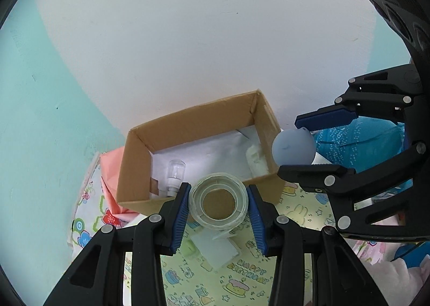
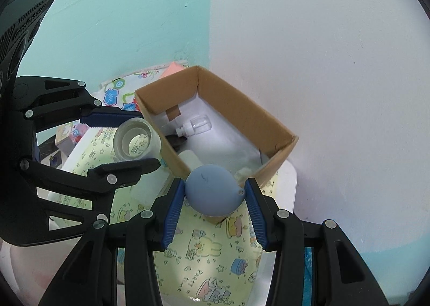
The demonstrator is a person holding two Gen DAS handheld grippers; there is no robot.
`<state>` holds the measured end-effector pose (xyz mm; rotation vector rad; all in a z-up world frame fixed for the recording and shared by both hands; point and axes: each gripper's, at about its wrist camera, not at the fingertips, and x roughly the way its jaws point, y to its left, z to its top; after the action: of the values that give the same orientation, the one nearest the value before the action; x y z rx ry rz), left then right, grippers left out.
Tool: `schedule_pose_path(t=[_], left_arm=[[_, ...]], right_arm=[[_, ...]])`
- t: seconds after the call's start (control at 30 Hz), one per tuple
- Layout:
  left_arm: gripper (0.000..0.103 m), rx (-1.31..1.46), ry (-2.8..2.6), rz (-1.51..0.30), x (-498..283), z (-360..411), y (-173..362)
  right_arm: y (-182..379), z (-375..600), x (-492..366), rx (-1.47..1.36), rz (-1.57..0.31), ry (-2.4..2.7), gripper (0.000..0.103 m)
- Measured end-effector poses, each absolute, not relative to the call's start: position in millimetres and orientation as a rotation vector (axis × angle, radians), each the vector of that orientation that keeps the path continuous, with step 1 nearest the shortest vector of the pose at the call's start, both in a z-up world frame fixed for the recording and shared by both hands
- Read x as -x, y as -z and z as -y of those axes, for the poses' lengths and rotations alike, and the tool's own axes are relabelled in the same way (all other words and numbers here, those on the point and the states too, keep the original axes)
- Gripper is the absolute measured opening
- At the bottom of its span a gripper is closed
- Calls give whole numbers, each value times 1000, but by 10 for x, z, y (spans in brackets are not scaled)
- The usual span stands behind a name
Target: Organize objects
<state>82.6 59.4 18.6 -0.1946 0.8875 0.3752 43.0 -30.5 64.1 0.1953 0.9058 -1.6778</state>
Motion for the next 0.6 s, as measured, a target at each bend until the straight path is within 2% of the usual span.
schedule_pose_path(t=[0.6], left_arm=[[43,261,-382,-849,-1097,-1035,34]], right_arm=[[-698,750,-338,-121,-951,1752,50]])
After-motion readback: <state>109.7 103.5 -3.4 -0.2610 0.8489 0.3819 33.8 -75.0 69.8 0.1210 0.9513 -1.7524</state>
